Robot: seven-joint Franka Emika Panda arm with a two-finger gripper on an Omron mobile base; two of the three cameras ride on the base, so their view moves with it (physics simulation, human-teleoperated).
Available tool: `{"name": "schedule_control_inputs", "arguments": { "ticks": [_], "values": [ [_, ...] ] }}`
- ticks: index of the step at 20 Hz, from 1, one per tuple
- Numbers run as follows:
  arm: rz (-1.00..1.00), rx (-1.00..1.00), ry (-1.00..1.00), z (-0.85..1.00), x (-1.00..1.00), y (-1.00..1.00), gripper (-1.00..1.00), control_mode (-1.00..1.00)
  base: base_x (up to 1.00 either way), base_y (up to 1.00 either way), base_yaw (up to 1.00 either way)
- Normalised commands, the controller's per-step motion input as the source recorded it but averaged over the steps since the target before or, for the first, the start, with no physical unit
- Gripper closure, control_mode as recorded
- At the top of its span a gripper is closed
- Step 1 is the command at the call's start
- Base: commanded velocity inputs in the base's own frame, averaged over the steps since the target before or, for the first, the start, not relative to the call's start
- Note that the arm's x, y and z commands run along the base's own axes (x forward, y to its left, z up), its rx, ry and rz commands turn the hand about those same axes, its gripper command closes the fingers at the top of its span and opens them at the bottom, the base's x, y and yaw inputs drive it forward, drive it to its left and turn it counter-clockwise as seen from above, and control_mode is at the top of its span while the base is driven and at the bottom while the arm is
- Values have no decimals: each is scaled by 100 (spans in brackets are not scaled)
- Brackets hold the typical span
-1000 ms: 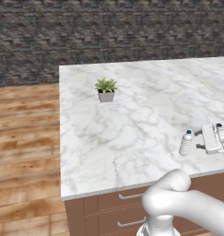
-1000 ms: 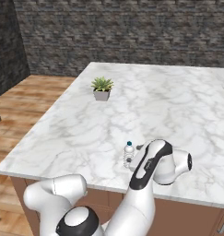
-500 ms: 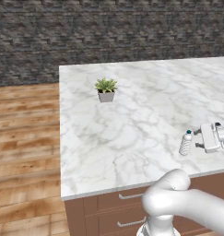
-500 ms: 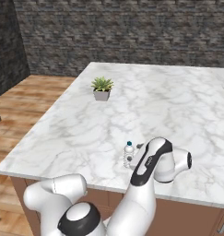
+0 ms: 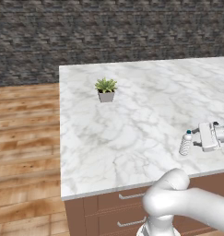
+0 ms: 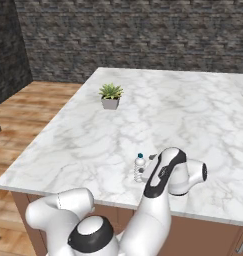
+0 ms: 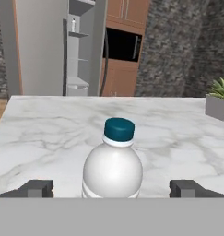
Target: Take the bottled waters from the counter and place them in the freezer to freeze. Close the freezer door after placing the bottles.
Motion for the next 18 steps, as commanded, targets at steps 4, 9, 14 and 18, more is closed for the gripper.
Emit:
{"name": "schedule_control_inputs", "arguments": {
  "ticks": [4, 9, 14, 18],
  "values": [
    [0, 0, 0, 0, 0, 0, -100, -100, 0, 0, 0],
    [0, 0, 0, 0, 0, 0, -100, -100, 0, 0, 0],
    [0, 0, 1, -3, 0, 0, -100, -100, 0, 0, 0],
    [0, 0, 4, -16, 0, 7, -100, -100, 0, 0, 0]
  ]
}}
